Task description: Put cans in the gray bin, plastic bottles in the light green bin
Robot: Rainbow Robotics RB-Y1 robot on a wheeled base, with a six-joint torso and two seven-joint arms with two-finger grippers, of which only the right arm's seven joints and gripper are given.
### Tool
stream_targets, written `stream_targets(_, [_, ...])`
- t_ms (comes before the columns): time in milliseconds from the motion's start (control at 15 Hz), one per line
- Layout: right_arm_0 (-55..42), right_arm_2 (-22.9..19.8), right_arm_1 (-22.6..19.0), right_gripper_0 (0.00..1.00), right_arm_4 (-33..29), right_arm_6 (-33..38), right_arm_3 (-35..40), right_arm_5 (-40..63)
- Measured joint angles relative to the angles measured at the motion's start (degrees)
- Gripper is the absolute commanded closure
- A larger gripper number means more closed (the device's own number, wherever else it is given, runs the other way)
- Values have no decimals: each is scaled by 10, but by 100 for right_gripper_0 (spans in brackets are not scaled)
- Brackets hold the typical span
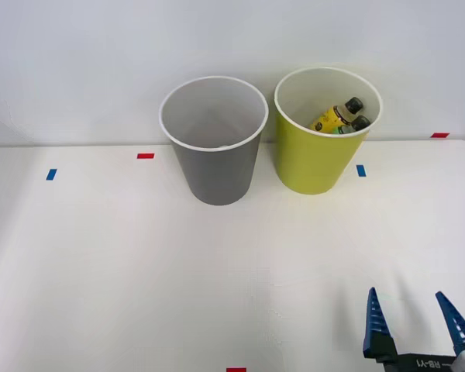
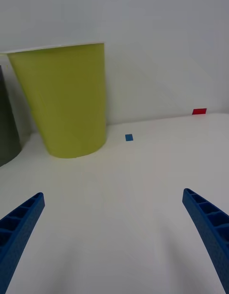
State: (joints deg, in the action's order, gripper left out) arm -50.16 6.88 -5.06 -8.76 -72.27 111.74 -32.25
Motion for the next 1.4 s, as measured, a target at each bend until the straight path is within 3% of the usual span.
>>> stream_targets(200, [-17,5,-11,0,-32,-12,-15,-54])
stream_targets(667, [-30,31,-15,0,-28,-48,-108,-151])
stream_targets(1000, [-35,72,-42,0,-15,-67,-115,-190])
stream_targets(1400, [-49,74,-42,0,-1,-83,-115,-195])
